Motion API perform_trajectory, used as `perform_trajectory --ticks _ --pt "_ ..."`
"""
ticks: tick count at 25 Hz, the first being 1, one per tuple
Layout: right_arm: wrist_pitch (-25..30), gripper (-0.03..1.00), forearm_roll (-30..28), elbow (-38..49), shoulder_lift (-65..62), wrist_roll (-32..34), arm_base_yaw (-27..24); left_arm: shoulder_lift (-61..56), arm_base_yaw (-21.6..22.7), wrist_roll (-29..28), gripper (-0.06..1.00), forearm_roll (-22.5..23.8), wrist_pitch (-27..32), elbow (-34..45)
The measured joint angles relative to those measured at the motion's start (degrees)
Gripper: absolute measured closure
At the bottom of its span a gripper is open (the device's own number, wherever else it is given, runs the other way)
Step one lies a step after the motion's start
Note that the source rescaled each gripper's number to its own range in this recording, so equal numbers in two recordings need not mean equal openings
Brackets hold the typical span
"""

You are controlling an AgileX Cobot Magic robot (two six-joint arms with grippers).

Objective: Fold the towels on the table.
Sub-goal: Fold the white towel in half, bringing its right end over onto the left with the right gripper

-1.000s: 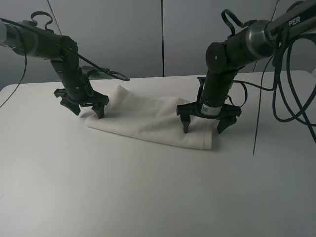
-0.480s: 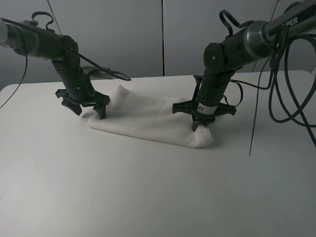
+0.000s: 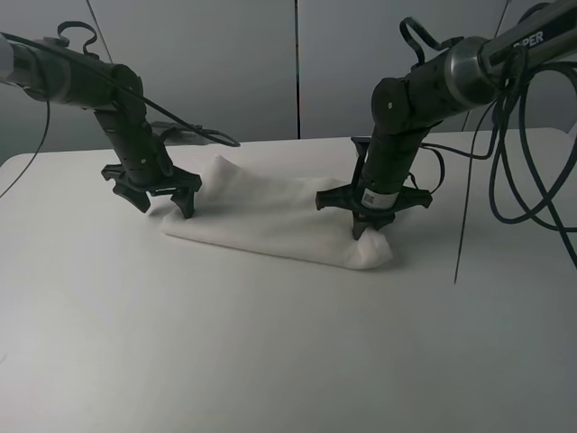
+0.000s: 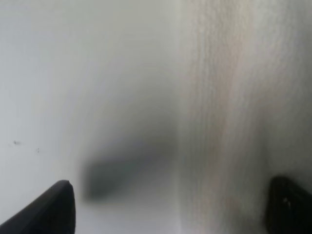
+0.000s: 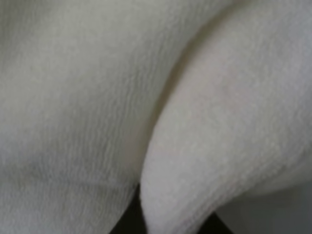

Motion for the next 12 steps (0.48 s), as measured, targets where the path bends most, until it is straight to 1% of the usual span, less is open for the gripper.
perform_trajectory --ticks 4,7,9,12 --pt "2.1 0.95 -1.8 -0.1 0.0 -0.1 0.0 0.0 0.0 0.0 -0.05 -0.4 0.3 0.0" --pt "3.1 0.95 -2.1 -0.1 0.0 -0.3 0.0 0.0 0.0 0.0 -0.05 -0.7 0.4 0.0" --pt "3.2 0.95 -1.4 -0.1 0.0 -1.0 0.0 0.0 0.0 0.0 -0.05 -0.7 0.4 0.0" --pt "3.7 0.95 1.1 -0.1 -0.6 -3.4 -0.2 0.0 0.0 0.0 -0.06 -0.7 0.4 0.0"
